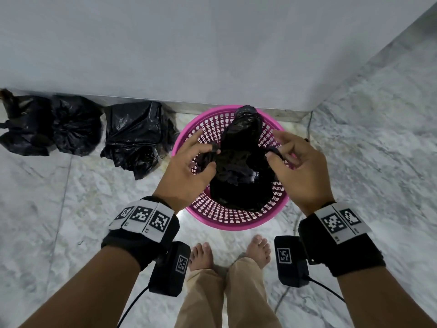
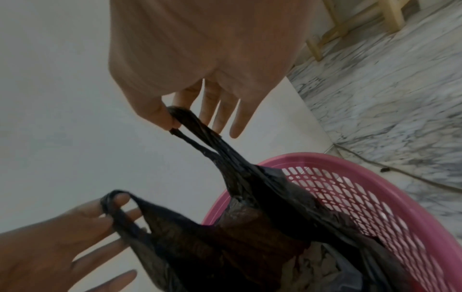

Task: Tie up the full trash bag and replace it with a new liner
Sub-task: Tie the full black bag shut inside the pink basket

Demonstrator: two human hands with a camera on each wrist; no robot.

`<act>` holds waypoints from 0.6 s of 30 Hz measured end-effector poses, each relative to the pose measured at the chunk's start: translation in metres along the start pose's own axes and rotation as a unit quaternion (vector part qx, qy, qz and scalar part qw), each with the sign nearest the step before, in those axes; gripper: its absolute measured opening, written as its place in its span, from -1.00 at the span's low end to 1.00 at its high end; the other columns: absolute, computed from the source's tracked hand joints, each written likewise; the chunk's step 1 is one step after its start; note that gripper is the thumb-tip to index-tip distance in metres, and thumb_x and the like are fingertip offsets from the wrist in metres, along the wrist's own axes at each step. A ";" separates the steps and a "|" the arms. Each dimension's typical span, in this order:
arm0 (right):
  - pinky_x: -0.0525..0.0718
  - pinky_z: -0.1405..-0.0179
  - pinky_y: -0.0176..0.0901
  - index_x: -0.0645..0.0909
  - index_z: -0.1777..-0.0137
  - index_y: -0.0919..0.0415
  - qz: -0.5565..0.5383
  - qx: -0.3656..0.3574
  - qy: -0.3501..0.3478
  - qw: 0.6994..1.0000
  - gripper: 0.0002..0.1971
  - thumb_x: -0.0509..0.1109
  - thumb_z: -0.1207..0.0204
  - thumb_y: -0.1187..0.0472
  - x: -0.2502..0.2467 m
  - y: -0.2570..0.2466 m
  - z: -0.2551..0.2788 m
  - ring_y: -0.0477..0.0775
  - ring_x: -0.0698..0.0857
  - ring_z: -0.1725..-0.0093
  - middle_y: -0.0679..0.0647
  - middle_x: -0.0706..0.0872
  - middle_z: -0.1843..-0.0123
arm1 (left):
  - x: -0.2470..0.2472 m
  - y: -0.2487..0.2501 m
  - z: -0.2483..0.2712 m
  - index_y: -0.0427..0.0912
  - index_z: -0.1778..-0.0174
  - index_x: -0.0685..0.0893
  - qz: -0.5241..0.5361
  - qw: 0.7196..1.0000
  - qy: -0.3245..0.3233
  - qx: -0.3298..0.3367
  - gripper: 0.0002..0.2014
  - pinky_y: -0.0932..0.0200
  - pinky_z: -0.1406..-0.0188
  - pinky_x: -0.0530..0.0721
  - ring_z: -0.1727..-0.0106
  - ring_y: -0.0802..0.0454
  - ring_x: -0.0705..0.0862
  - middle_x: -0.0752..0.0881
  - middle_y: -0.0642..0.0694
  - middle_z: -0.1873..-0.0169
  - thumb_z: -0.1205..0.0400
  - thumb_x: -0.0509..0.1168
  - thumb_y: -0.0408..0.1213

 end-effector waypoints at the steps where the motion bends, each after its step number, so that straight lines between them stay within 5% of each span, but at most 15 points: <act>1: 0.61 -0.29 -0.21 0.45 0.40 0.01 -0.016 0.006 -0.015 1.000 -0.66 0.46 -0.46 0.37 0.003 0.000 0.000 -0.18 0.68 -0.26 -0.08 0.75 -0.18 | 0.000 0.002 -0.001 0.31 0.06 0.60 0.008 1.000 -0.013 0.004 -0.62 -0.08 -0.55 0.38 -0.58 0.22 0.32 0.37 0.13 -0.56 -0.56 0.37 -0.40; 4: 0.67 -0.17 -0.24 0.52 0.31 0.12 -0.046 0.013 -0.048 0.998 -0.79 0.42 -0.51 0.35 0.011 -0.003 -0.002 -0.13 0.76 -0.12 -0.02 0.81 -0.01 | 0.003 0.007 -0.002 0.25 -0.01 0.61 0.036 0.998 -0.057 0.012 -0.67 0.22 -0.54 0.34 -0.55 0.37 0.31 0.40 0.20 -0.51 -0.62 0.30 -0.39; 7: 0.70 -0.05 -0.24 0.67 0.12 0.15 0.004 0.013 -0.069 0.998 -0.95 0.41 -0.55 0.20 0.017 -0.007 -0.004 -0.11 0.77 0.02 -0.02 0.80 0.13 | 0.006 0.012 -0.005 0.16 -0.10 0.61 0.054 0.994 -0.090 0.019 -0.69 0.58 -0.17 0.48 -0.28 0.56 0.52 0.63 0.22 -0.27 -0.67 0.21 -0.41; 13: 0.55 -0.23 -0.45 0.59 -0.37 0.08 0.036 0.023 -0.111 0.993 -0.66 0.36 -0.60 0.14 0.026 0.000 -0.002 -0.37 0.62 -0.21 -0.26 0.68 -0.16 | 0.008 0.008 -0.014 -0.08 -0.22 0.60 0.022 0.998 -0.052 0.029 -0.75 0.57 -0.02 0.55 0.02 0.52 0.64 0.68 0.25 0.06 -0.67 0.21 -0.40; 18: 0.58 -0.04 -0.56 0.45 -0.49 0.24 0.073 -0.011 -0.130 0.989 -0.59 0.26 -0.65 0.26 0.036 0.009 -0.001 -0.27 0.71 -0.01 -0.09 0.73 -0.04 | 0.012 0.004 -0.019 -0.02 -0.08 0.52 0.014 0.999 -0.037 0.038 -0.78 0.51 0.34 0.50 0.44 0.35 0.53 0.53 0.13 0.37 -0.65 0.22 -0.45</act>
Point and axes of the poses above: each hand's wrist, its own z-axis away from the middle knuckle, its own x-axis out of the palm, y = z × x, the point moved 1 cm from there along -z, towards the middle knuckle
